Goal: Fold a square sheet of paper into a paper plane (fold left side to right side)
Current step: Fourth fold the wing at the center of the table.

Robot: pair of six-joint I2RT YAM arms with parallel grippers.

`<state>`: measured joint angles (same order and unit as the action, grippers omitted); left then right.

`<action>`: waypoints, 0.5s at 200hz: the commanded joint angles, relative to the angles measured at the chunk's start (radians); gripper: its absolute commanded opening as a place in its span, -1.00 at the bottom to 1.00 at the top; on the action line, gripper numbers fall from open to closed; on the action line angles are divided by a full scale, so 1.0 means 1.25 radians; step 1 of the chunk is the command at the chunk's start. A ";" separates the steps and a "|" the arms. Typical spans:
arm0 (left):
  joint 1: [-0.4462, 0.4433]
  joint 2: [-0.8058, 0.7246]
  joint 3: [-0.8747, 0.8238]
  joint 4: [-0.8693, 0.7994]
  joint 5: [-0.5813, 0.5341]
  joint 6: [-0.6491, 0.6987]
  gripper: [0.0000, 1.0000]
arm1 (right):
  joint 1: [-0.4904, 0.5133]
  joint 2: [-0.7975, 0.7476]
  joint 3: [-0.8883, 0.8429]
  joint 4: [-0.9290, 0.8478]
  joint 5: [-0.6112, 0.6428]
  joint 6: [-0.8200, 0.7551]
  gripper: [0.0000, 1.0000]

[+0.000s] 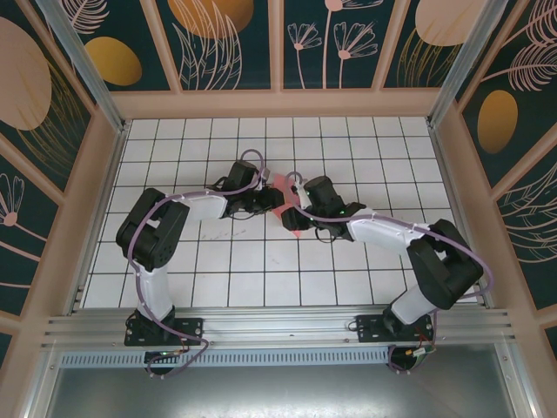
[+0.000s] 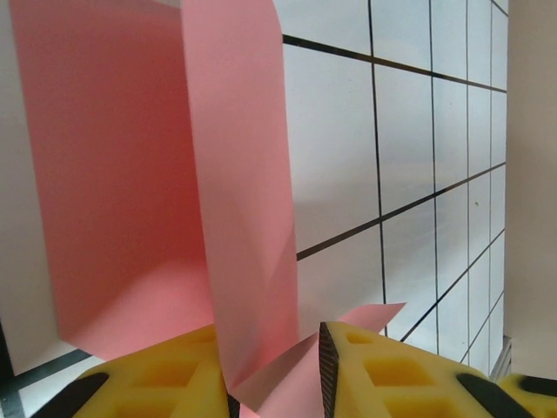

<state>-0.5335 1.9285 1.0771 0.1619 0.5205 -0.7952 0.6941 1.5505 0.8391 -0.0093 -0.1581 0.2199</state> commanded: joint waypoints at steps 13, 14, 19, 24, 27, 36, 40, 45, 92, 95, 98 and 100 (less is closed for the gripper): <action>-0.005 -0.030 0.030 0.020 0.018 -0.017 -0.36 | 0.014 0.045 -0.020 0.072 0.055 0.022 0.03; -0.005 -0.030 0.031 0.020 0.018 -0.017 -0.36 | 0.014 0.046 -0.020 0.073 0.055 0.022 0.03; -0.005 -0.030 0.032 0.018 0.019 -0.017 -0.36 | 0.014 0.051 -0.020 0.075 0.057 0.024 0.03; -0.005 -0.030 0.033 0.017 0.018 -0.018 -0.37 | 0.015 0.055 -0.020 0.077 0.059 0.024 0.03; -0.006 -0.030 0.033 0.018 0.019 -0.018 -0.37 | 0.015 0.058 -0.020 0.080 0.059 0.025 0.03; -0.005 -0.031 0.034 0.017 0.018 -0.019 -0.37 | 0.017 0.065 -0.020 0.082 0.062 0.025 0.03; -0.006 -0.032 0.035 0.017 0.019 -0.020 -0.37 | 0.018 0.068 -0.020 0.085 0.064 0.025 0.03; -0.005 -0.033 0.035 0.017 0.018 -0.021 -0.38 | 0.019 0.071 -0.020 0.087 0.065 0.025 0.02; -0.006 -0.033 0.044 0.011 0.016 -0.025 -0.42 | 0.023 0.098 -0.016 0.095 0.082 0.028 0.00; -0.005 -0.032 0.045 0.011 0.016 -0.026 -0.42 | 0.023 0.099 -0.015 0.095 0.083 0.029 0.00; -0.005 -0.033 0.045 0.010 0.015 -0.027 -0.42 | 0.023 0.100 -0.015 0.096 0.085 0.029 0.00; -0.006 -0.033 0.045 0.010 0.015 -0.027 -0.42 | 0.023 0.102 -0.015 0.095 0.086 0.029 0.00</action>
<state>-0.5362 1.9175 1.1076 0.1684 0.5240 -0.8173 0.7147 1.6566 0.8276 0.0757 -0.0784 0.2432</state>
